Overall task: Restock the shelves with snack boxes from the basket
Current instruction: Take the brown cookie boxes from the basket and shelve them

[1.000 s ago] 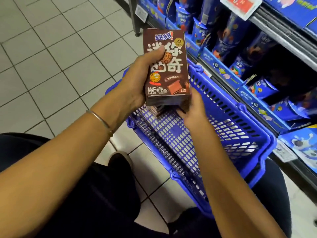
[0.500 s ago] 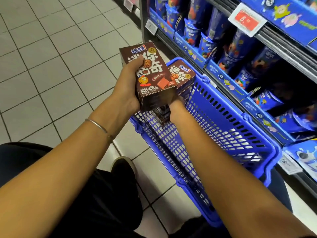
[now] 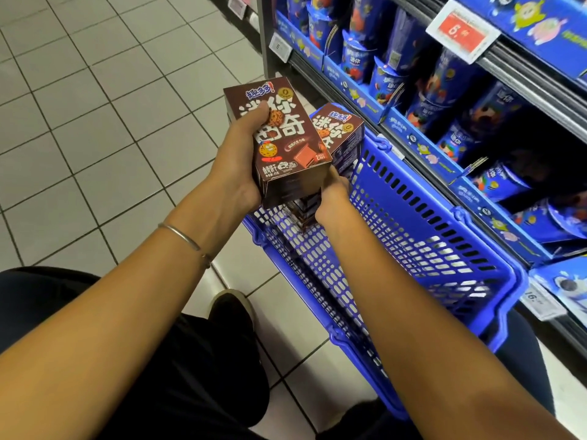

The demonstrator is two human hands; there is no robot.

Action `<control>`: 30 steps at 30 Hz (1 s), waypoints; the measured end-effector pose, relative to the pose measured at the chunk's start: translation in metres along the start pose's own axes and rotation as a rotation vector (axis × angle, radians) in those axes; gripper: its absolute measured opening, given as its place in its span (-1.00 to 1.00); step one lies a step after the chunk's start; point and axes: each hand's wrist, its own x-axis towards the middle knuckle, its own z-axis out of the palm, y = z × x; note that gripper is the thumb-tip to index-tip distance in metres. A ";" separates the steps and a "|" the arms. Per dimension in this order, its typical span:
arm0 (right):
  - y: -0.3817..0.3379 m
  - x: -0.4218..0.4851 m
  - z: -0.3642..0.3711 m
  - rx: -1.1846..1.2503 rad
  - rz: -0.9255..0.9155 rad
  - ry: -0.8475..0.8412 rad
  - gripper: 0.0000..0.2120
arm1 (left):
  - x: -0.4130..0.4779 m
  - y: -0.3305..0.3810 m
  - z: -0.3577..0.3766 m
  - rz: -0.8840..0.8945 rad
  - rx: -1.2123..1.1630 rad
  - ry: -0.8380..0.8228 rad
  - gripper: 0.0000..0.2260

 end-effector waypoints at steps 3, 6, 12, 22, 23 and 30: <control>-0.008 -0.021 -0.022 0.097 -0.071 -0.006 -0.40 | -0.002 0.005 0.005 -0.005 0.036 -0.048 -0.65; -0.013 -0.031 -0.063 0.151 -0.130 -0.049 -0.73 | 0.001 0.006 0.007 0.021 0.102 -0.089 -0.64; -0.036 -0.052 -0.117 0.428 -0.224 -0.191 -0.79 | 0.010 -0.002 0.018 0.130 0.327 -0.066 -0.52; -0.074 -0.098 -0.120 0.334 -0.314 -0.371 -0.51 | 0.024 -0.032 0.036 -0.015 0.351 -0.136 -0.57; -0.073 -0.100 -0.119 0.316 -0.316 -0.368 -0.52 | 0.025 -0.034 0.038 -0.026 0.355 -0.155 -0.54; -0.066 -0.097 -0.122 0.208 -0.223 -0.420 -0.61 | 0.028 -0.053 0.048 -0.007 0.360 -0.143 -0.21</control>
